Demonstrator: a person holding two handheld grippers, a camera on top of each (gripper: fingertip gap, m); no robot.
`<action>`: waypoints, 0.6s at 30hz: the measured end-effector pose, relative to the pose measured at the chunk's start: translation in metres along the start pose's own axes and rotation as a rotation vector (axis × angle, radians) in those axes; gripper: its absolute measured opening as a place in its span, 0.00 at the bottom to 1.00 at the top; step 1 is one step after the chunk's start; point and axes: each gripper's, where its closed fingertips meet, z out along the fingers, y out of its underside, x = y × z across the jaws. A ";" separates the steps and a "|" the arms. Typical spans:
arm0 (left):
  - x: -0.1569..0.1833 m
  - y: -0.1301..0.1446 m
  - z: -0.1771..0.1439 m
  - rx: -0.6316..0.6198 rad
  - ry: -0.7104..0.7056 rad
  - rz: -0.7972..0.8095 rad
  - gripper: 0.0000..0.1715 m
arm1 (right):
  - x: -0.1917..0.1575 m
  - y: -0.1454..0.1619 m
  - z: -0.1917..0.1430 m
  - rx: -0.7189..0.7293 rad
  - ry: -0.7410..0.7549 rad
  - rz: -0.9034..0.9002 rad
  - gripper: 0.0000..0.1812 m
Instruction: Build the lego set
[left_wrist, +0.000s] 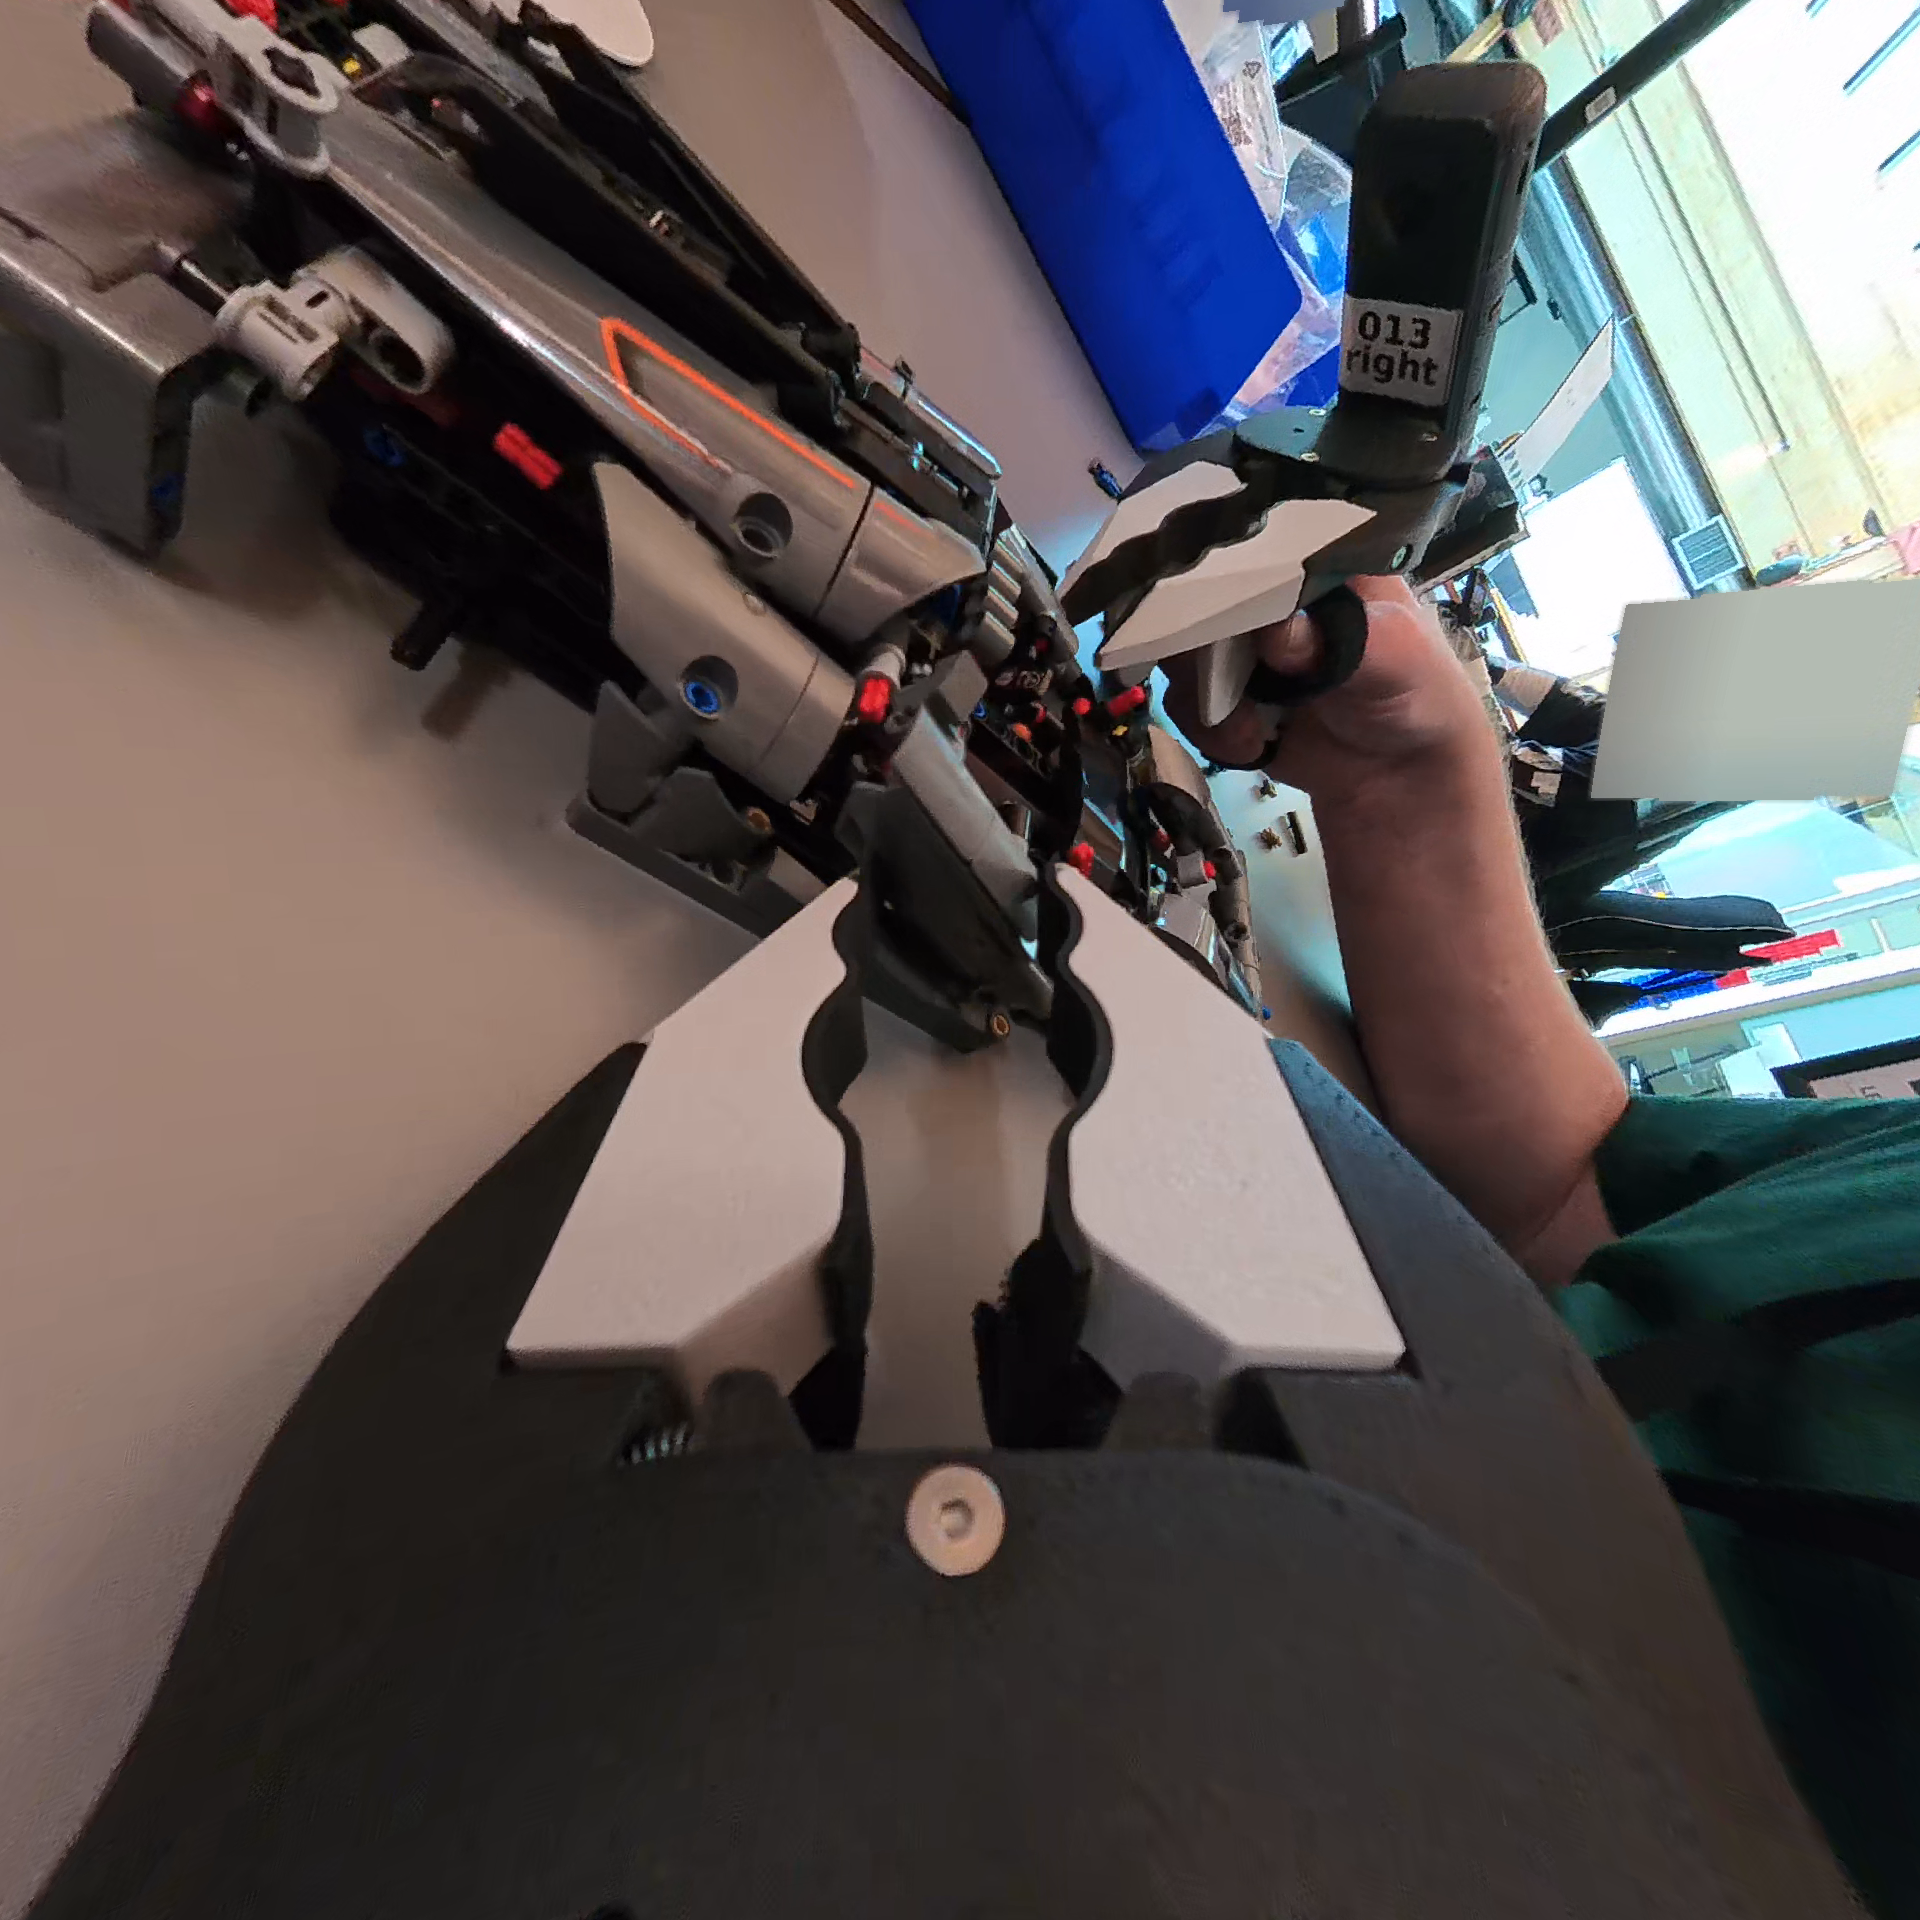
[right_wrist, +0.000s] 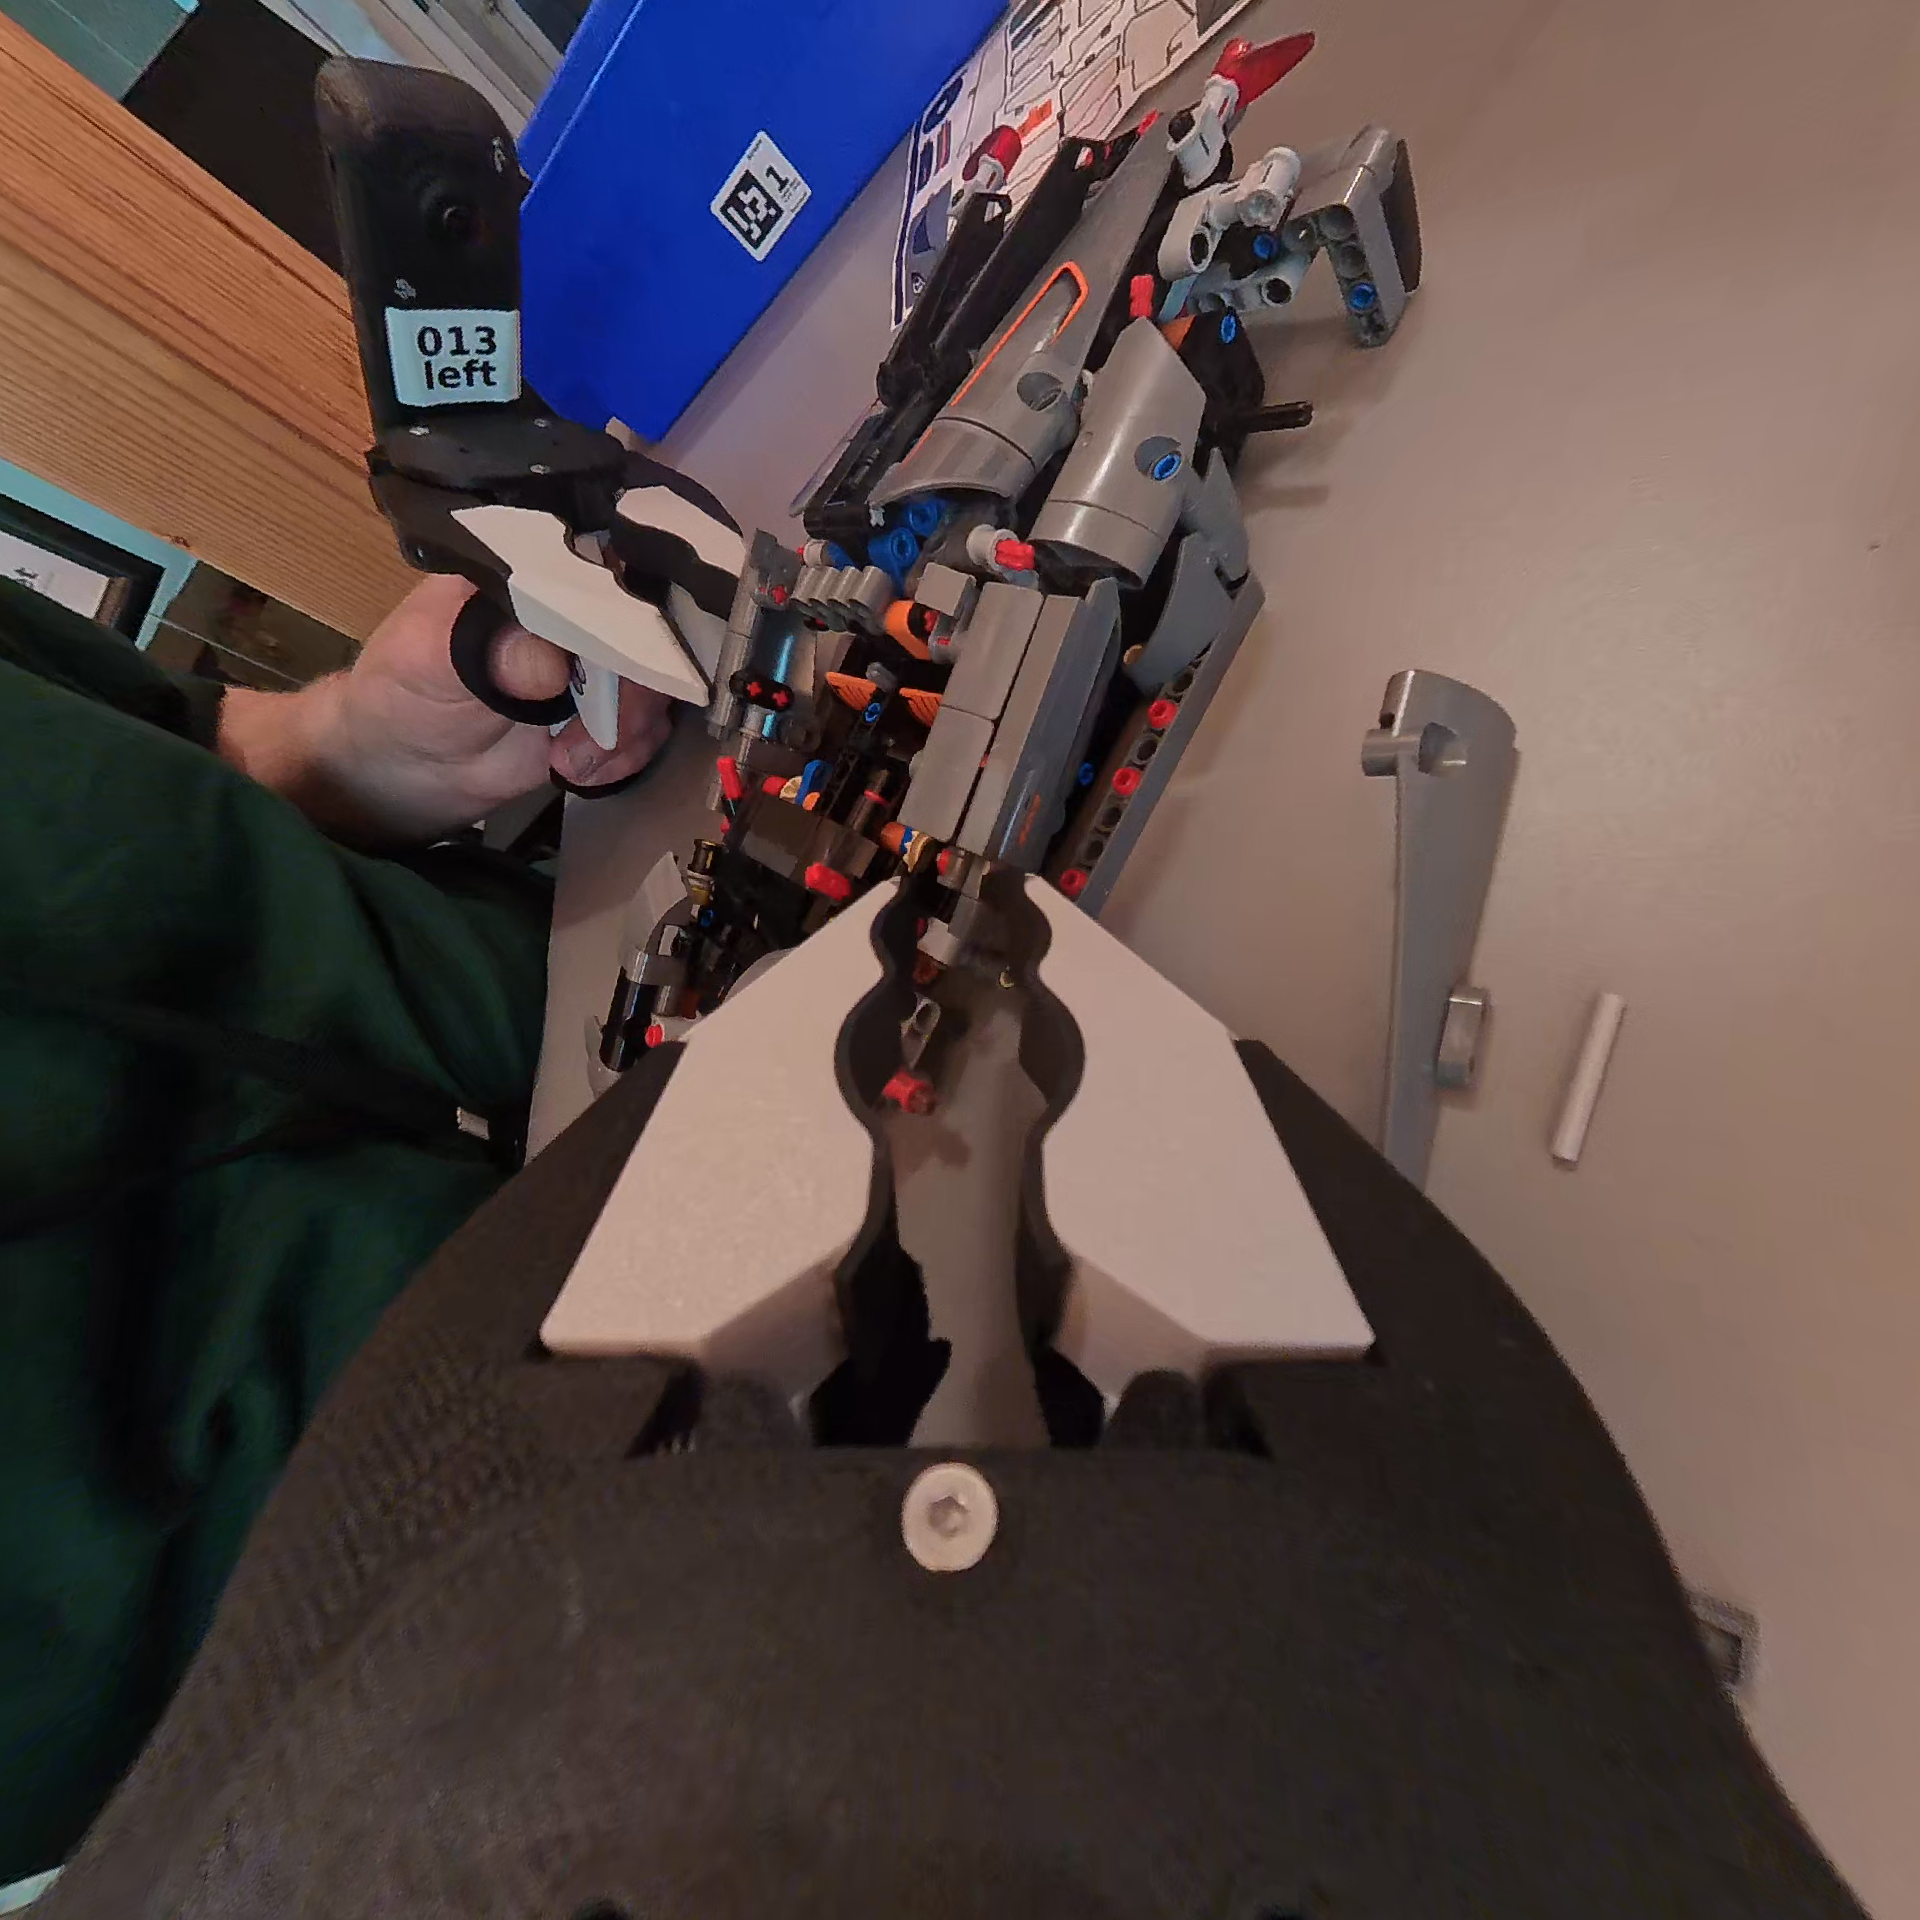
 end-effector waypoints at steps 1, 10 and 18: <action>0.000 0.000 0.000 0.000 0.001 0.004 0.16 | 0.001 0.000 0.000 0.000 0.003 -0.001 0.08; 0.005 0.000 -0.003 0.009 -0.015 0.101 0.14 | 0.003 0.001 0.002 0.000 0.004 0.000 0.07; 0.004 0.002 -0.006 0.004 -0.019 0.119 0.10 | 0.003 0.001 0.002 0.002 0.000 -0.001 0.07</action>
